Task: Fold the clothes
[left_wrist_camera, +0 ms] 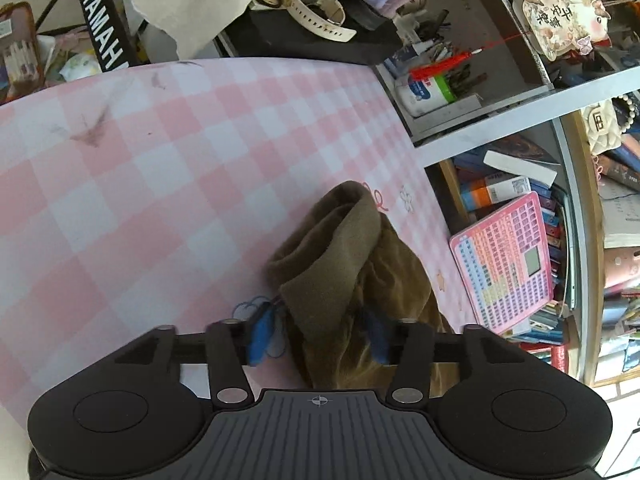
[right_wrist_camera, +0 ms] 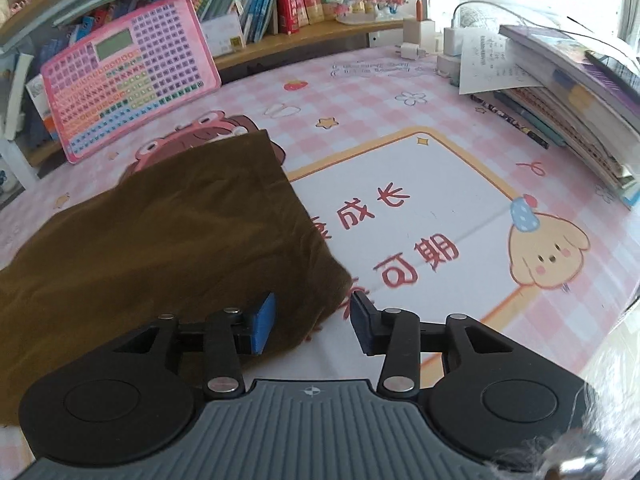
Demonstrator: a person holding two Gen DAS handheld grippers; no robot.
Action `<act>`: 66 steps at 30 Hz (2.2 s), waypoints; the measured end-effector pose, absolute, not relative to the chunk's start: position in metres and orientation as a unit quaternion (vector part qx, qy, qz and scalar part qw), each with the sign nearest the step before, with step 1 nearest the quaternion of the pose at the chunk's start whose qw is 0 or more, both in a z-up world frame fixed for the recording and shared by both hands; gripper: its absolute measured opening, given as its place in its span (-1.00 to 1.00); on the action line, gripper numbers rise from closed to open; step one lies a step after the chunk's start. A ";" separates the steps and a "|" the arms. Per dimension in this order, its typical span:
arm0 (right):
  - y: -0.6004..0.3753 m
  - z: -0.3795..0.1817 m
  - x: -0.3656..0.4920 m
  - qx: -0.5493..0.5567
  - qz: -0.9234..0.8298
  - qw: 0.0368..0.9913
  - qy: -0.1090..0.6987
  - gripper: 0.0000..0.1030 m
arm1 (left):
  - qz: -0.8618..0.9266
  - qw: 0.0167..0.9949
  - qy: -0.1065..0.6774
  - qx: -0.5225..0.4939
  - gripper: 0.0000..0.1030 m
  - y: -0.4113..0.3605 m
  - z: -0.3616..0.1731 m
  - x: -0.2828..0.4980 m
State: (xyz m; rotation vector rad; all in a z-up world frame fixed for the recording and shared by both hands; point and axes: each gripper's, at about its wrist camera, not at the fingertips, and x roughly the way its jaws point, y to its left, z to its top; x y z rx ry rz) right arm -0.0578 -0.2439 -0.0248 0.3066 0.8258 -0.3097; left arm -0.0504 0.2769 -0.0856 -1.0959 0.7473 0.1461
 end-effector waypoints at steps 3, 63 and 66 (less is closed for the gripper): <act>-0.231 -0.017 -0.069 0.142 -0.141 0.900 0.387 -0.21 | 0.064 0.784 0.339 -0.516 0.13 0.276 -0.088 -0.046; 0.024 -0.054 -0.031 -0.140 0.193 0.897 0.372 0.00 | -0.008 0.840 0.283 -0.462 -0.61 0.255 -0.056 -0.029; 0.015 -0.054 -0.025 -0.122 0.209 0.893 0.379 0.07 | -0.036 0.881 0.272 -0.386 -0.61 0.229 -0.021 -0.030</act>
